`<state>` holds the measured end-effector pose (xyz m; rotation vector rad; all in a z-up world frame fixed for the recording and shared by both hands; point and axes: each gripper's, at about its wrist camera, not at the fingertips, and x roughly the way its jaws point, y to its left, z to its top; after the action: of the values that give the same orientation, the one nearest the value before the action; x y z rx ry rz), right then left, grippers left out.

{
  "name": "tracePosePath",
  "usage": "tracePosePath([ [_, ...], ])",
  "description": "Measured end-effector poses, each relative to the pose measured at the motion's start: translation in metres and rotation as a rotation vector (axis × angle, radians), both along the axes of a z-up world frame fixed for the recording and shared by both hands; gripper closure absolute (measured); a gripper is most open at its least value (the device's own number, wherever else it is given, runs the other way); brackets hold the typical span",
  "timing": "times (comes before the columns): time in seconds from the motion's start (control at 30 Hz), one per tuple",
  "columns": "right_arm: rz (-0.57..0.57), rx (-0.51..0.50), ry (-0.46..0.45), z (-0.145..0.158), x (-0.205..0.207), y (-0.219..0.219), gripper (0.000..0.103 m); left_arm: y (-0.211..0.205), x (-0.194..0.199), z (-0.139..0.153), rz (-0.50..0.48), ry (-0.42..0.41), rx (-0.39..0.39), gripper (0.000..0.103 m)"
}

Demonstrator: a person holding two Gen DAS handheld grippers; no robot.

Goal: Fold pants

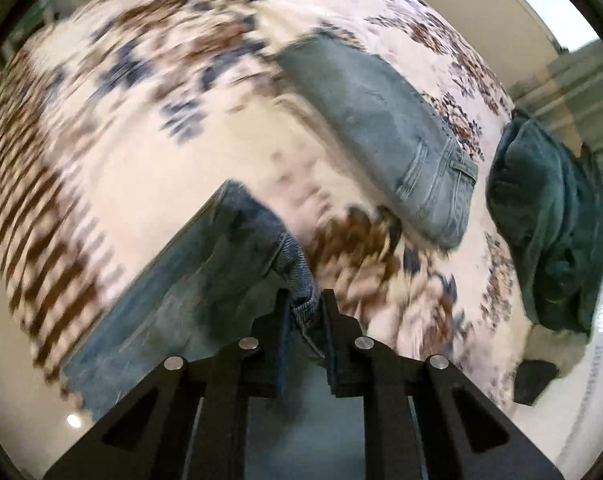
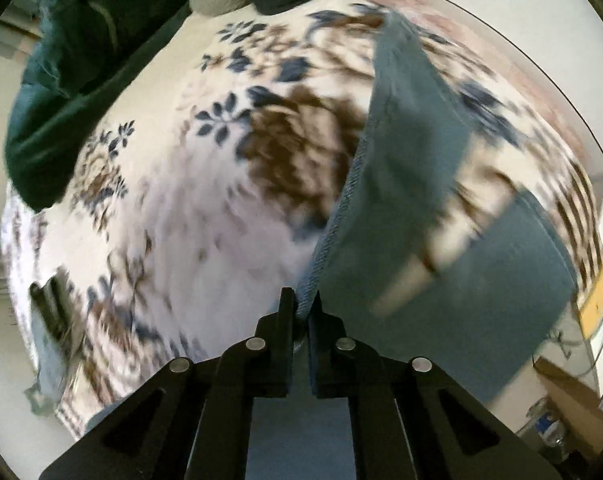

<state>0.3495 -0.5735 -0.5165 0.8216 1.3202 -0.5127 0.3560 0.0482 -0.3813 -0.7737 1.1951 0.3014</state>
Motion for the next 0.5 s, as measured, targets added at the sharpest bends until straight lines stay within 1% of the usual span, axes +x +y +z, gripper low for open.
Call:
tracePosePath([
  [0.03, -0.006, 0.007, -0.003, 0.004, -0.021, -0.004, 0.097, 0.019, -0.015, -0.007, 0.01, 0.008, -0.013, 0.091],
  [0.1, -0.024, 0.032, 0.009, 0.0, -0.066, -0.009, 0.097, 0.026, -0.054, -0.013, 0.042, 0.051, -0.038, 0.091],
  [0.13, -0.026, 0.035, 0.019, -0.002, -0.088, -0.012, 0.098, 0.03, -0.074, -0.02, 0.055, 0.086, -0.041, 0.091],
  [0.17, -0.02, 0.03, 0.041, -0.012, -0.108, -0.012, 0.098, 0.03, -0.085, -0.031, 0.064, 0.106, -0.038, 0.091],
  [0.23, 0.019, 0.003, 0.087, -0.031, -0.135, -0.005, 0.098, 0.035, -0.122, -0.058, 0.088, 0.17, -0.031, 0.091],
  [0.27, 0.045, -0.01, 0.115, -0.043, -0.149, 0.0, 0.098, 0.033, -0.131, -0.073, 0.089, 0.193, -0.023, 0.091],
  [0.33, 0.077, -0.004, 0.156, -0.065, -0.168, 0.006, 0.098, 0.035, -0.152, -0.102, 0.107, 0.232, -0.017, 0.091],
  [0.4, 0.098, -0.003, 0.176, -0.087, -0.18, 0.01, 0.097, 0.036, -0.16, -0.124, 0.12, 0.241, -0.016, 0.091],
  [0.43, 0.114, 0.0, 0.182, -0.095, -0.183, 0.011, 0.097, 0.038, -0.164, -0.132, 0.136, 0.227, -0.027, 0.09],
  [0.5, 0.148, 0.011, 0.182, -0.105, -0.188, 0.01, 0.091, 0.04, -0.168, -0.134, 0.157, 0.206, -0.04, 0.089],
])
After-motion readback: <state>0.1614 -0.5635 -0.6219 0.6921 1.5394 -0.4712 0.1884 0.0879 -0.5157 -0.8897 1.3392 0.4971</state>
